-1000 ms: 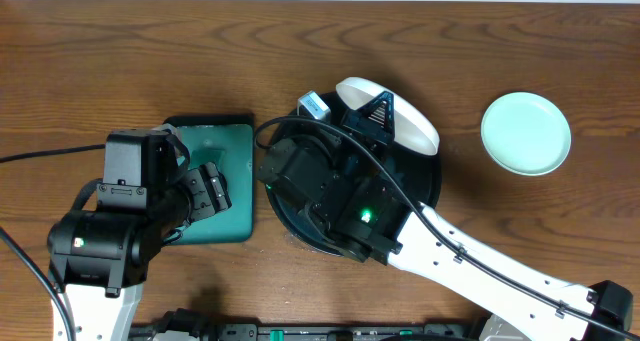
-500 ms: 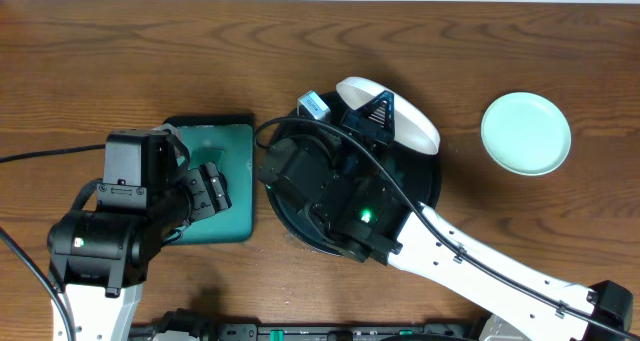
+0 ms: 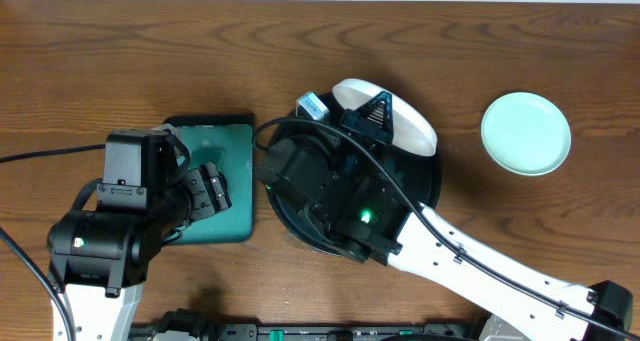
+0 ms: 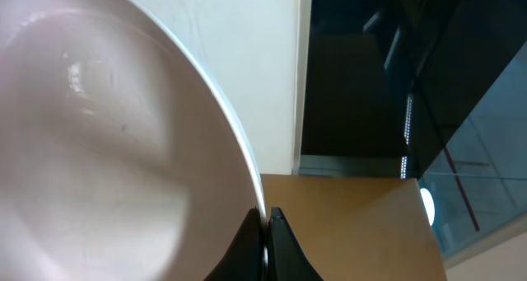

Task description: Clean dirty plates on tray and stack at the side

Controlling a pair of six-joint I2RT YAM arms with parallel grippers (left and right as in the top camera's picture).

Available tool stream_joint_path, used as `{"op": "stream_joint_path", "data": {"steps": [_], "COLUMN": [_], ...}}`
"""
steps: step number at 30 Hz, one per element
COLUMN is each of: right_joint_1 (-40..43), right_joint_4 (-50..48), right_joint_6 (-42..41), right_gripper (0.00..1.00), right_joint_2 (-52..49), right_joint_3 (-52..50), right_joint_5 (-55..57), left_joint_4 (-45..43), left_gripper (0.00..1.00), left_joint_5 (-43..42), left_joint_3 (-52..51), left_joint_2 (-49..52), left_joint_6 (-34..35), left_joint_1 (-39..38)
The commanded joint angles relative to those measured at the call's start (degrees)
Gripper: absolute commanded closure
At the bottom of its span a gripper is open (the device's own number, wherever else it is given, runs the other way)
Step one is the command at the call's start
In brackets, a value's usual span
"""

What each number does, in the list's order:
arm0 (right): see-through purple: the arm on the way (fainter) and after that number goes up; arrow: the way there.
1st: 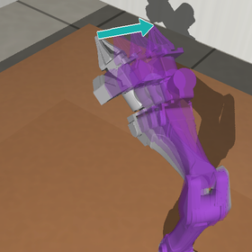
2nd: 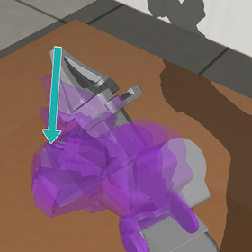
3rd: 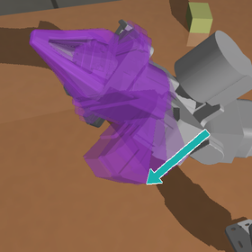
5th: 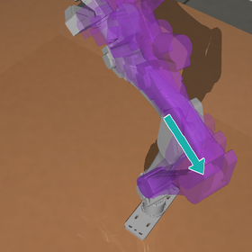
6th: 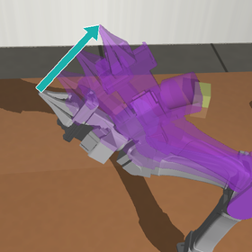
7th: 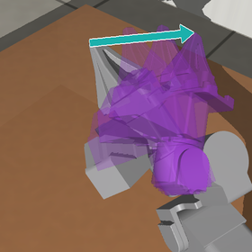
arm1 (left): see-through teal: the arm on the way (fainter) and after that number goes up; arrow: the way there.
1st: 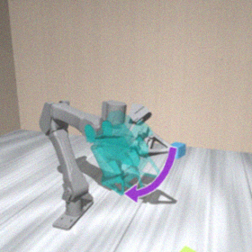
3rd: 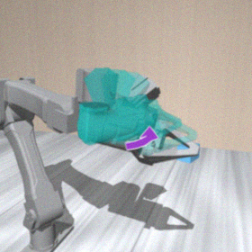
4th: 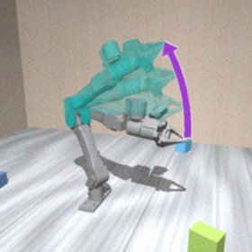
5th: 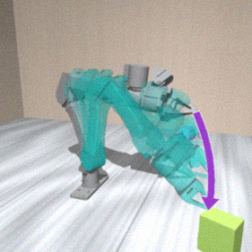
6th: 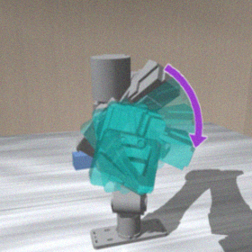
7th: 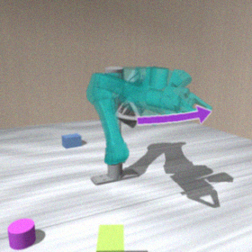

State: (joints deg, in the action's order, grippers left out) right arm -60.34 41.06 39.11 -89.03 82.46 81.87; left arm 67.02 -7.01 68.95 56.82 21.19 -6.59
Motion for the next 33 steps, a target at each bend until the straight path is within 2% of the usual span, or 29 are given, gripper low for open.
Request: {"op": "stream_joint_path", "data": {"steps": [1,4,7,10,13,16,18,21,24,27,28,31,33], "right_joint_1": [-0.7,-1.7,-1.0,-1.4,-0.6,-0.1,0.7,0.5,1.7,0.7,0.1,2.1,3.8], "right_joint_4": [-0.2,-0.2,-0.2,-0.2,-0.1,-0.2,0.2,0.3,1.4,1.4,1.4,3.9,7.1], "right_joint_6": [-0.9,-1.0,-2.2,-2.2,-3.6,-5.0,-6.1,-6.1,-7.9,-10.0,-11.0,-17.6,-24.5], "right_gripper": [0.99,0.99,0.99,0.99,0.99,0.99,0.99,0.99,0.99,0.99,0.99,0.99,0.99], "right_joint_2": [0.9,1.0,0.9,0.9,0.9,1.0,1.1,1.3,1.3,1.4,1.6,1.6,1.6], "right_joint_3": [1.2,1.2,1.2,1.2,1.2,1.2,1.2,1.2,1.2,1.2,1.2,1.2,1.2], "right_joint_5": [0.0,2.3,-3.1,1.7,-4.0,-1.0,-4.9,0.7,-8.0,0.2,-0.8,-15.9,-19.2], "left_joint_4": [0.1,0.1,0.1,0.1,0.1,0.1,0.1,0.1,0.1,0.1,0.1,0.1,0.1], "left_gripper": [0.18,0.18,0.18,0.18,0.18,0.18,0.18,0.18,0.18,0.18,0.18,0.18,0.18], "left_joint_5": [-0.1,-0.1,-0.1,-0.1,-0.1,-0.1,0.0,-0.1,-0.1,-0.1,-0.1,-0.1,-0.1], "left_joint_3": [0.4,0.4,0.4,0.4,0.4,0.4,0.4,0.4,0.4,0.4,0.4,0.4,0.4], "left_joint_2": [0.0,0.0,0.0,0.0,0.0,0.0,0.0,0.0,0.0,0.0,0.0,0.0,0.0], "left_joint_6": [0.5,0.5,0.5,0.5,0.5,0.5,0.5,0.5,0.5,0.5,0.5,0.5,0.5], "left_joint_1": [-0.2,-0.2,-0.2,-0.2,-0.2,-0.2,-0.2,-0.2,-0.2,-0.2,-0.2,-0.2,-0.2]}}
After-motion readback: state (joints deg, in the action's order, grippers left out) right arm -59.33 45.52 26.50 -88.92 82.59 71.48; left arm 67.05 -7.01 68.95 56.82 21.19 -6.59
